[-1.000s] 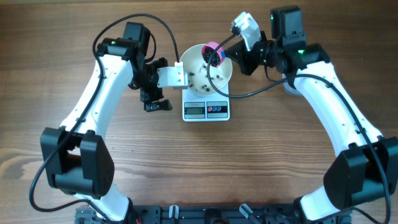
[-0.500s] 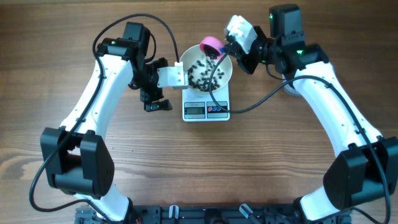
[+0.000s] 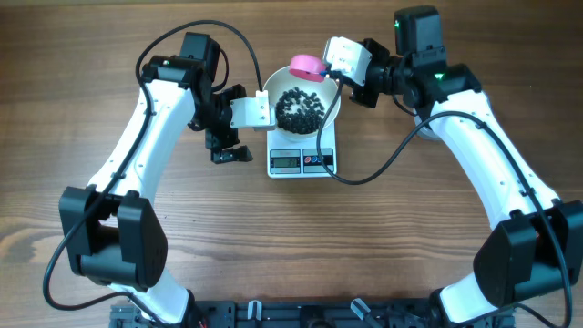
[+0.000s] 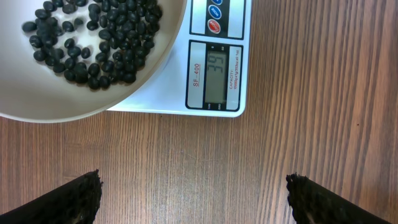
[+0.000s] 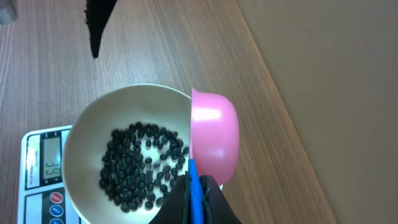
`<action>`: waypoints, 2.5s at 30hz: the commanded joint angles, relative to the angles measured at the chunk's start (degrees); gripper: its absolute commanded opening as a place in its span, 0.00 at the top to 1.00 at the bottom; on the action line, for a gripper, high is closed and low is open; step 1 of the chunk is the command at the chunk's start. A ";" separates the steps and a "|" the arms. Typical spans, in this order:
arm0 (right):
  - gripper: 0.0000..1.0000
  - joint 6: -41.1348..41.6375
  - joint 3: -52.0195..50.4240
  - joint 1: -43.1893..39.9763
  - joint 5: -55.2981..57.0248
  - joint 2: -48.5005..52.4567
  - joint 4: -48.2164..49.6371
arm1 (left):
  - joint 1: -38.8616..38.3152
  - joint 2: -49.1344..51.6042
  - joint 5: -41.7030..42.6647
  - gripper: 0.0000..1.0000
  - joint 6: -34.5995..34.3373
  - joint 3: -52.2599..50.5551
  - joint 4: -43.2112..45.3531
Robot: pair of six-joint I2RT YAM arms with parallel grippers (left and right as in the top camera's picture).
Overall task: Scoop item into bowl and weigh 150g on scale
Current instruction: 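Tilt the scoop with the right gripper to pour beans into the bowl, then carry the empty scoop back toward the bean tub with the right gripper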
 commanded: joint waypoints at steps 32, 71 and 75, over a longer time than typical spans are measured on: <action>0.96 33.35 1.16 0.00 -7.78 -0.74 1.07 | 0.33 0.13 1.55 0.00 1.11 -0.48 -0.02; 0.96 61.24 1.07 -6.23 -1.29 -0.63 3.67 | 0.33 0.13 1.53 0.00 1.11 -0.48 -0.02; 0.96 63.73 1.07 -11.54 -4.02 -0.63 2.84 | 0.33 0.13 1.53 0.00 1.11 -0.48 -0.02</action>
